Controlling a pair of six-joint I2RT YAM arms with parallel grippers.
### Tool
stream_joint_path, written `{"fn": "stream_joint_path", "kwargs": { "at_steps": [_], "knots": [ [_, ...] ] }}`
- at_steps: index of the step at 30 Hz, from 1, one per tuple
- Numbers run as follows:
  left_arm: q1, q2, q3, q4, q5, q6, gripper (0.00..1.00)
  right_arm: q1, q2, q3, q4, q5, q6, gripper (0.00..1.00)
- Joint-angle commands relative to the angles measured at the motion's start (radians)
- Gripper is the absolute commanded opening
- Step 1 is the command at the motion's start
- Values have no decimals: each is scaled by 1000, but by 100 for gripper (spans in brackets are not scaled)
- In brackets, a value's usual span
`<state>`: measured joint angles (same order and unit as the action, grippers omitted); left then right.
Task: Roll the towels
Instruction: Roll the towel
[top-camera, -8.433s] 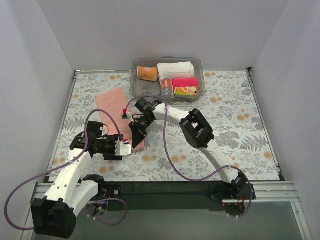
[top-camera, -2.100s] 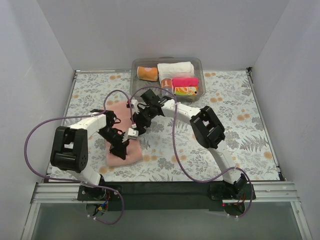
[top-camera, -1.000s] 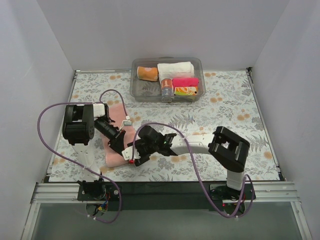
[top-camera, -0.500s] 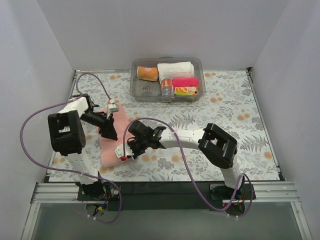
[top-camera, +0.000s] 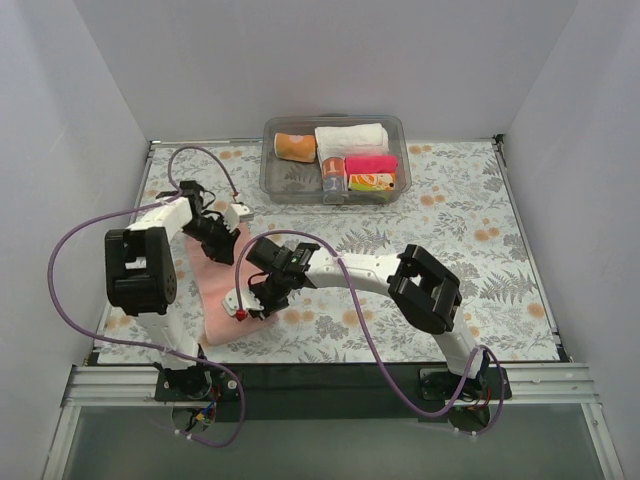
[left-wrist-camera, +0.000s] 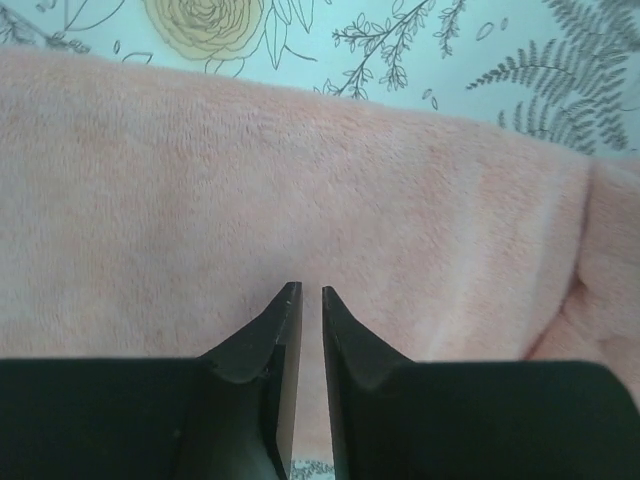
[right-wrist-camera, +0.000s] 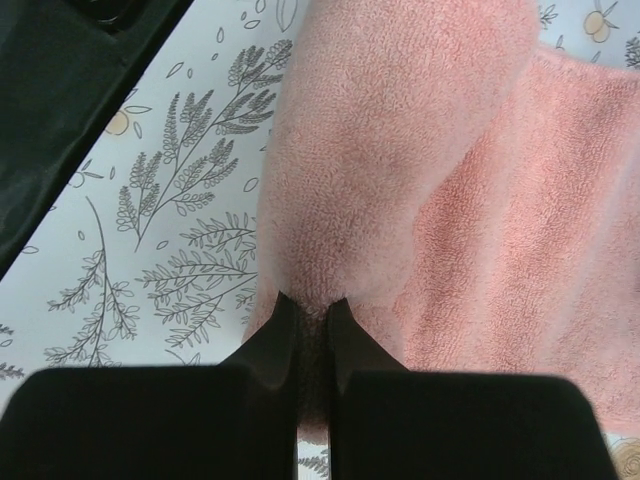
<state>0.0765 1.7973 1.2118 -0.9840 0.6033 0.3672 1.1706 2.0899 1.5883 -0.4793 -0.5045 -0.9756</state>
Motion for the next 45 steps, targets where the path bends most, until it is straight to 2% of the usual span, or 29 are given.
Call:
{"fn": "stream_joint_path", "kwargs": {
  "at_steps": [1,5,10,16,24,29,33,34,37,45],
  "knots": [
    [-63,20,-14,134,-160,-63,13,17,55,-16,-264,-28,-3,1],
    [-159,108,21,88,-142,-63,11,17,53,-17,-330,-22,-23,1],
    [-256,229,97,39,-79,-63,11,17,-7,-103,-370,-22,-28,1],
    [-372,356,281,4,-20,-89,11,6,-88,-240,-378,-23,20,1],
    [-492,554,517,-10,36,-140,10,-95,-195,-415,-374,-92,126,1],
    [-498,622,661,-22,59,-172,10,-193,-192,-445,-378,-141,149,1],
    [-497,585,680,-30,84,-165,23,-224,-166,-438,-383,-166,160,1],
    [-495,573,677,-33,88,-166,30,-226,-162,-436,-384,-173,163,1],
    [-482,513,675,-25,105,-186,41,-226,-142,-419,-386,-183,169,1],
    [-416,386,718,7,18,-247,51,-226,-117,-396,-390,-175,178,1]
  ]
}}
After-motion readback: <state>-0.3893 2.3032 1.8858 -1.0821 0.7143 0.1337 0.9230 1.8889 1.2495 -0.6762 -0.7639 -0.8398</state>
